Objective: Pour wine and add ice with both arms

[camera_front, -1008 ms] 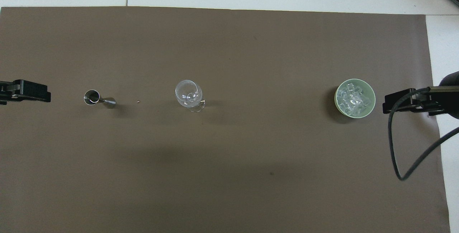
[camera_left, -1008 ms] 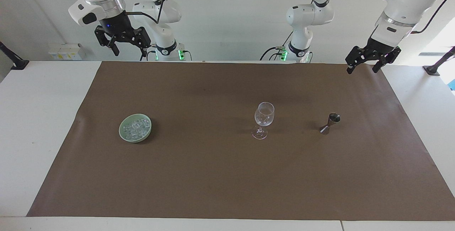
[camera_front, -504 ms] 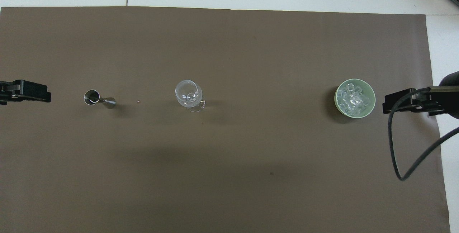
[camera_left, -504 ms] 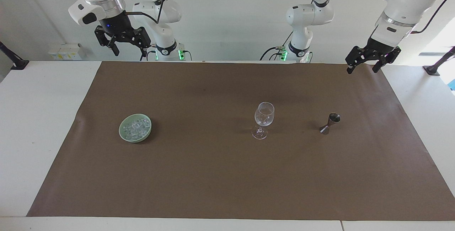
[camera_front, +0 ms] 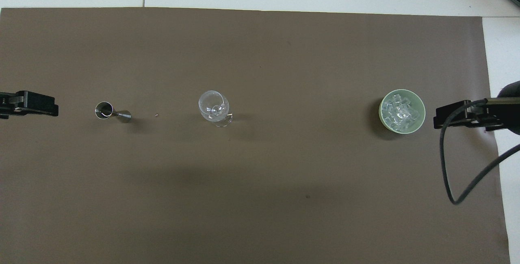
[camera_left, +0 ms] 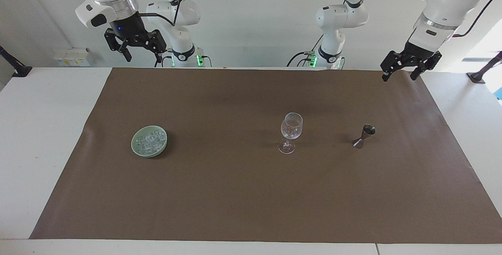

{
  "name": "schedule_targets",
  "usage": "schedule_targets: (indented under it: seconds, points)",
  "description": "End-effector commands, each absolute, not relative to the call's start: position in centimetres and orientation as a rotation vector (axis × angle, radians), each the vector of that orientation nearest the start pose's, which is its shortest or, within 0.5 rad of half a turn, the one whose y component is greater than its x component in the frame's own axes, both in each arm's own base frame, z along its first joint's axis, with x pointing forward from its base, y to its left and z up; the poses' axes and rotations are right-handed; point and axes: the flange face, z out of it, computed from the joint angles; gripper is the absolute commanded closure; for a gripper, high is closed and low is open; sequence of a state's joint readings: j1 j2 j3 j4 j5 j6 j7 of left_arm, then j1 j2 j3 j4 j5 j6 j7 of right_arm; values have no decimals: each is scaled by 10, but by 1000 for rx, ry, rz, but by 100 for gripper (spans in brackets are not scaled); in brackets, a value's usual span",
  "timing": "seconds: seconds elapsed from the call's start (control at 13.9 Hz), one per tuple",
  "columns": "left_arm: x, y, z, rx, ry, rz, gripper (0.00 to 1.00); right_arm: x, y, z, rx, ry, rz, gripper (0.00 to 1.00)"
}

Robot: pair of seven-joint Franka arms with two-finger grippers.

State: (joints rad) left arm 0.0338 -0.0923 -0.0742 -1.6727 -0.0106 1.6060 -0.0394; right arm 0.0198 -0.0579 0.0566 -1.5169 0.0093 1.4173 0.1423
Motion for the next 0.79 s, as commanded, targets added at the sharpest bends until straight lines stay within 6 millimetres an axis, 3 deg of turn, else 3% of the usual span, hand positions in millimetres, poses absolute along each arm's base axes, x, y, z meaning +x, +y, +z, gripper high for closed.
schedule_targets:
  seconds: [0.0, 0.5, 0.72]
  points:
    - [520, -24, 632, -3154, 4, -23, 0, 511, 40, 668, -3124, 125, 68, 0]
    - [515, -16, 619, -3177, -43, -22, 0, 511, 40, 668, -3124, 127, 68, 0]
    - [512, -15, 607, -3192, -164, -92, 0, 511, 40, 668, -3124, 125, 68, 0]
